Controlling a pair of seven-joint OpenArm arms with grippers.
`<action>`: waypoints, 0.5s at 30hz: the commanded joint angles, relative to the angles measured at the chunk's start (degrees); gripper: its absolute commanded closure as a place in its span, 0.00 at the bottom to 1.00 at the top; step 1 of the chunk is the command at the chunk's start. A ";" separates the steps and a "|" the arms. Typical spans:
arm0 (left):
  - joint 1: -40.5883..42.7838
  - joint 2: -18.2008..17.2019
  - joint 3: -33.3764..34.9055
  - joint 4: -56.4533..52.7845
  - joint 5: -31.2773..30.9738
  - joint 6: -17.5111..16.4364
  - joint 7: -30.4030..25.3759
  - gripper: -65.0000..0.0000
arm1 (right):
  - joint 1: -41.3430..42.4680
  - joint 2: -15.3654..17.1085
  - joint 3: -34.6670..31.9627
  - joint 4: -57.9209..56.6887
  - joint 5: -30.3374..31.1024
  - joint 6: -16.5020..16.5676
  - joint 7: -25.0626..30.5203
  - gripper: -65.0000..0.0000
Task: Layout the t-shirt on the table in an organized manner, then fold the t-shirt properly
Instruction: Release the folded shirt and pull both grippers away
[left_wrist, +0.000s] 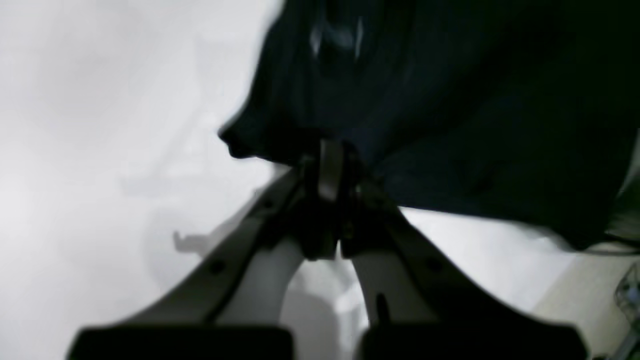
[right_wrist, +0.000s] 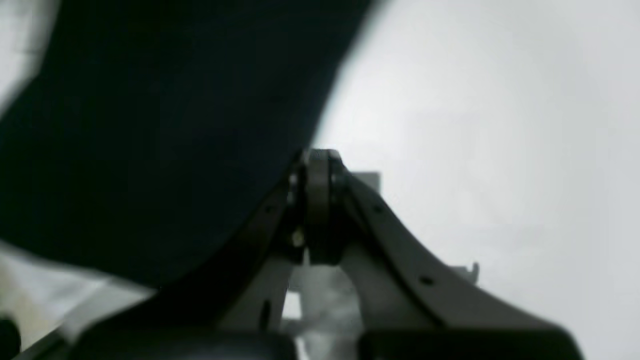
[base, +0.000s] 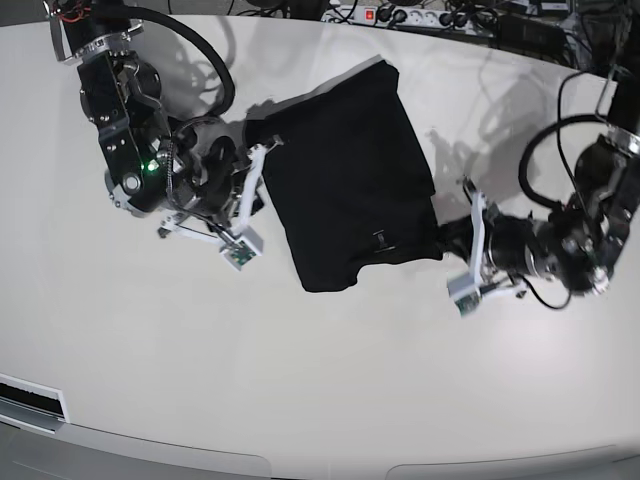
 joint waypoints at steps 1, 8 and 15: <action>-1.33 -1.22 -2.54 1.22 -3.89 -0.04 -0.07 1.00 | 0.02 0.24 0.48 -0.17 -1.01 -1.03 1.42 1.00; 3.93 -1.84 -21.27 1.31 -22.82 -3.50 6.80 1.00 | -0.26 0.17 0.61 -7.61 0.24 -3.91 -0.13 1.00; 12.28 -1.90 -28.94 1.29 -22.03 -3.60 8.48 1.00 | -3.21 -1.51 0.61 -6.60 10.84 7.48 -3.43 1.00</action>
